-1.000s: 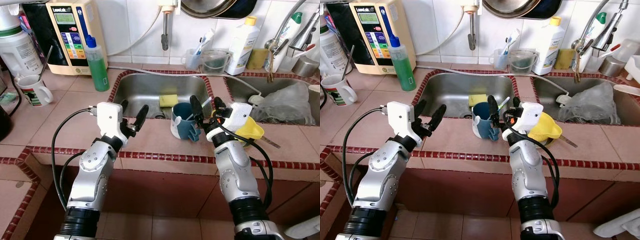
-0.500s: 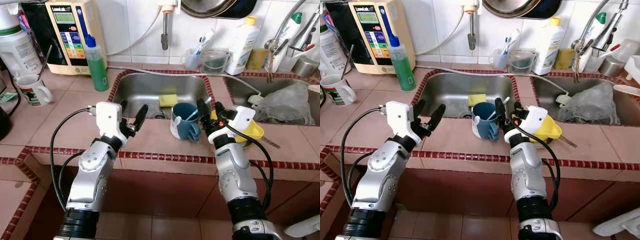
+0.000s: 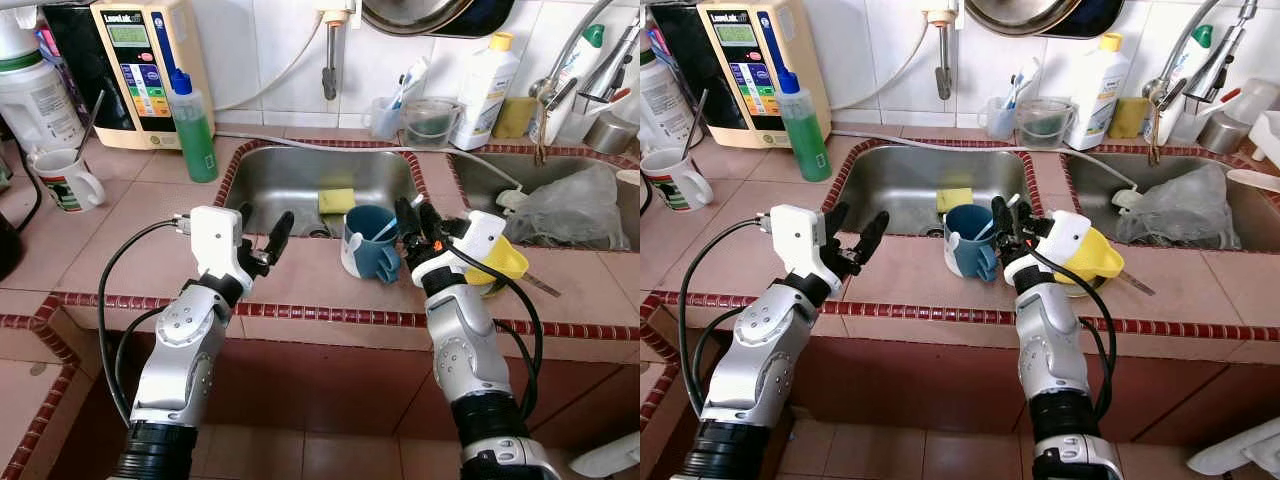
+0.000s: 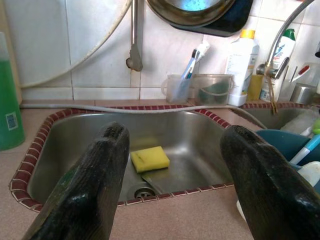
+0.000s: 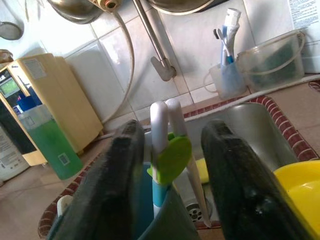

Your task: Kitchen organization

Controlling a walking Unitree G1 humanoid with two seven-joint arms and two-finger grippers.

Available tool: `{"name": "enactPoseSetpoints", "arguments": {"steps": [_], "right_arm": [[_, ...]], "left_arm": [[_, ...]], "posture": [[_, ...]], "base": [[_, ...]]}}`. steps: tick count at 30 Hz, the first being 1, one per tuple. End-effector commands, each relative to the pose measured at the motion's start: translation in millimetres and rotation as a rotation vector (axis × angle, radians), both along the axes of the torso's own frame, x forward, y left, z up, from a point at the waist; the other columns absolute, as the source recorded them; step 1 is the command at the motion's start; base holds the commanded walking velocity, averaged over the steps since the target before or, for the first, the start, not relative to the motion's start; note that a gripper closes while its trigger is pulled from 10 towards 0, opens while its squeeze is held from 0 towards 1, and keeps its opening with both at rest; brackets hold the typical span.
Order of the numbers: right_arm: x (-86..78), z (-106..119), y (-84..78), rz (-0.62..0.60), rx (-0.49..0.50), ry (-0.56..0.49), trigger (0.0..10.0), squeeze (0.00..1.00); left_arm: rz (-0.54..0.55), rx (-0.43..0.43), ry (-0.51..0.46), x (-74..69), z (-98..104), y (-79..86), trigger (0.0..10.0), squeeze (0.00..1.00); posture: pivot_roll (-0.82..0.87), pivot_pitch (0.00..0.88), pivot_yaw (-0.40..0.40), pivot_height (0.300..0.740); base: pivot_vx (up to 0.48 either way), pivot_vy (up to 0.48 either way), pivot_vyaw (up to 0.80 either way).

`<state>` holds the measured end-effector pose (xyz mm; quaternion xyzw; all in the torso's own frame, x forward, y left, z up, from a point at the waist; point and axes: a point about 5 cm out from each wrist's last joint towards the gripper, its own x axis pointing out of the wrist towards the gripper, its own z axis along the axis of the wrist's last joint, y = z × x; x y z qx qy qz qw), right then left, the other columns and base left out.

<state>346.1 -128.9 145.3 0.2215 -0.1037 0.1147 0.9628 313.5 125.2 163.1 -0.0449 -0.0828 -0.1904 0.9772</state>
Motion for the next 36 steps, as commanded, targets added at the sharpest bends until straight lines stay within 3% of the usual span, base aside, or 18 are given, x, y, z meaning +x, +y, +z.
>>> {"name": "enactPoseSetpoints", "arguments": {"steps": [1,10,11,12,13,14,22,23,25,26,28,36], "right_arm": [[3.3,2.8,-1.0,0.005,0.002,0.003,0.0,0.00],[8.0,7.8,0.5,0.030,-0.002,0.002,0.0,0.00],[8.0,8.1,1.5,0.037,-0.002,0.002,2.9,0.00],[7.9,8.2,1.8,0.040,-0.002,0.001,2.9,0.00],[7.9,8.4,2.2,0.042,-0.001,0.001,5.8,0.00],[8.0,8.9,3.2,0.049,0.000,0.003,10.0,0.00],[8.0,9.5,4.7,0.068,0.014,0.010,10.0,0.00],[8.0,9.9,4.6,0.067,0.012,0.007,8.7,0.00],[7.6,10.8,4.8,0.070,0.022,0.000,0.9,0.00],[7.4,11.2,4.6,0.068,0.025,-0.001,0.0,0.00],[7.4,12.9,4.6,0.068,0.035,-0.002,10.0,0.00],[7.5,17.9,6.2,0.085,0.054,-0.007,10.0,0.00]], "left_arm": [[0.006,-0.009,-0.017,-0.8,5.7,-0.1,10.0,0.00],[0.016,-0.024,-0.018,-1.3,6.8,-0.1,10.0,0.00],[0.017,-0.025,-0.018,-1.6,6.6,-0.1,10.0,0.00],[0.017,-0.025,-0.018,-1.6,6.5,-0.1,10.0,0.00],[0.018,-0.026,-0.018,-1.7,6.7,-0.1,10.0,0.00],[0.019,-0.029,-0.018,-1.7,7.0,-0.1,10.0,0.00],[0.022,-0.038,-0.016,-2.0,7.3,-0.8,10.0,0.00],[0.022,-0.039,-0.015,-2.0,7.3,-0.8,10.0,0.00],[0.021,-0.040,-0.014,-2.3,7.3,-0.9,10.0,0.00],[0.021,-0.040,-0.014,-2.4,7.2,-0.9,10.0,0.00],[0.020,-0.042,-0.012,-2.5,7.0,-1.4,10.0,0.00],[0.018,-0.047,-0.009,-3.0,6.7,-2.9,10.0,0.00]], "posture": [[-0.04,0.000,0.006,0.740],[-0.03,0.000,-0.001,0.740],[-0.03,0.000,-0.001,0.740],[-0.03,0.000,-0.001,0.740],[-0.03,0.000,-0.004,0.740],[-0.03,0.000,-0.004,0.740],[-0.03,0.000,-0.003,0.740],[-0.03,0.000,-0.003,0.740],[-0.03,0.000,-0.003,0.740],[-0.03,0.000,-0.003,0.740],[-0.03,0.000,-0.002,0.740],[-0.03,0.001,-0.005,0.740]], "base": [[0.000,0.000,0.00],[0.000,0.000,0.00],[0.000,0.000,0.00],[0.000,0.000,0.00],[0.000,0.000,0.00],[0.000,0.000,0.00],[0.000,0.000,0.00],[0.000,0.000,0.00],[0.000,0.000,0.00],[0.000,0.000,0.00],[0.000,0.000,0.00],[0.000,0.000,0.00]]}}
